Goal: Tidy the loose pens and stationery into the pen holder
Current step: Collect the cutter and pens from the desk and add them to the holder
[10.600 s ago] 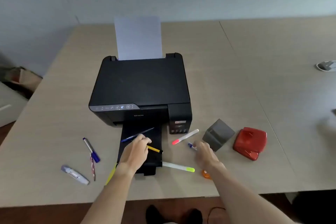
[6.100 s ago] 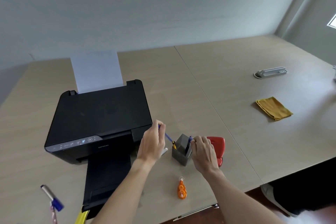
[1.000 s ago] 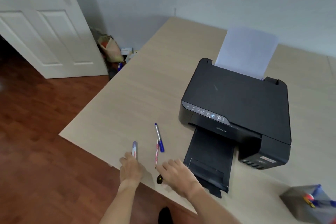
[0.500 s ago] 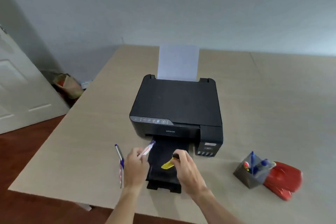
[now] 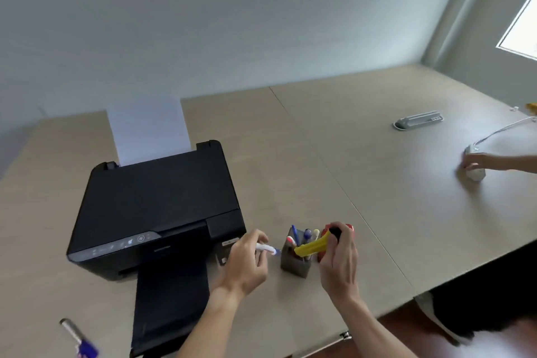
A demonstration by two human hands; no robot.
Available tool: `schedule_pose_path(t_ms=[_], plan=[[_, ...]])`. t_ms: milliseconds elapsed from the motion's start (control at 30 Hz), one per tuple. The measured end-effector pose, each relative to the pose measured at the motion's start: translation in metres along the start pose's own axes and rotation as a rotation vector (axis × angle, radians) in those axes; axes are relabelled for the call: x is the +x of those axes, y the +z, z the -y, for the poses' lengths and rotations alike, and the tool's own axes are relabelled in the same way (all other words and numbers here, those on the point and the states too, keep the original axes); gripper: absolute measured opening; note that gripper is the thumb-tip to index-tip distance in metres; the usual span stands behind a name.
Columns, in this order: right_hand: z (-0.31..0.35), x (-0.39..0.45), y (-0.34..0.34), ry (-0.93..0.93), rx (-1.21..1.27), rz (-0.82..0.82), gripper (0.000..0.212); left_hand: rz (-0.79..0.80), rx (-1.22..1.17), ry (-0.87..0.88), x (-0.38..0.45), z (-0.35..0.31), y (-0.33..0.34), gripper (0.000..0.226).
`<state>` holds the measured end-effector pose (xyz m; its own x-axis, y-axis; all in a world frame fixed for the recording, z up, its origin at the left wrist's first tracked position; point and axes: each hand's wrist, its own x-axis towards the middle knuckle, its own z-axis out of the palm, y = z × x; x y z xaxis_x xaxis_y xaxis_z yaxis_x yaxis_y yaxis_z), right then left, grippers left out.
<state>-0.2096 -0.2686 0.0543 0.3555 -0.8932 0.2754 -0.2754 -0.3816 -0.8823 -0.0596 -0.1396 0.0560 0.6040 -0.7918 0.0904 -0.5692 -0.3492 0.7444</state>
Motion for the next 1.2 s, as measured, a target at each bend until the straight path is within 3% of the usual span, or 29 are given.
schedule_pose_path(t_ms=[100,233,400,500,667,833,1200], plan=[[-0.004,0.003,-0.006,-0.018,-0.018,-0.030,0.027,-0.020,-0.059,0.021,0.015,-0.020,0.014,0.027],[-0.010,0.005,-0.007,-0.029,-0.157,0.073,0.012,-0.022,-0.061,0.087,0.031,-0.041,0.025,0.026],[-0.019,0.005,-0.008,-0.008,-0.230,0.190,0.023,0.035,0.088,0.062,0.043,-0.040,0.046,0.024],[-0.017,0.006,-0.009,-0.001,-0.217,0.179,0.025,0.081,0.205,0.074,0.041,-0.034,0.054,0.025],[-0.018,0.001,-0.013,0.081,-0.262,0.172,0.011,0.086,0.167,0.051,0.037,-0.023,0.057,0.025],[-0.033,-0.017,-0.011,0.126,-0.494,0.380,0.010,0.041,0.142,0.022,0.035,-0.011,0.051,0.023],[-0.011,-0.042,0.040,-0.004,-0.634,0.595,0.012,0.174,0.187,-0.290,-0.020,0.052,-0.004,0.027]])
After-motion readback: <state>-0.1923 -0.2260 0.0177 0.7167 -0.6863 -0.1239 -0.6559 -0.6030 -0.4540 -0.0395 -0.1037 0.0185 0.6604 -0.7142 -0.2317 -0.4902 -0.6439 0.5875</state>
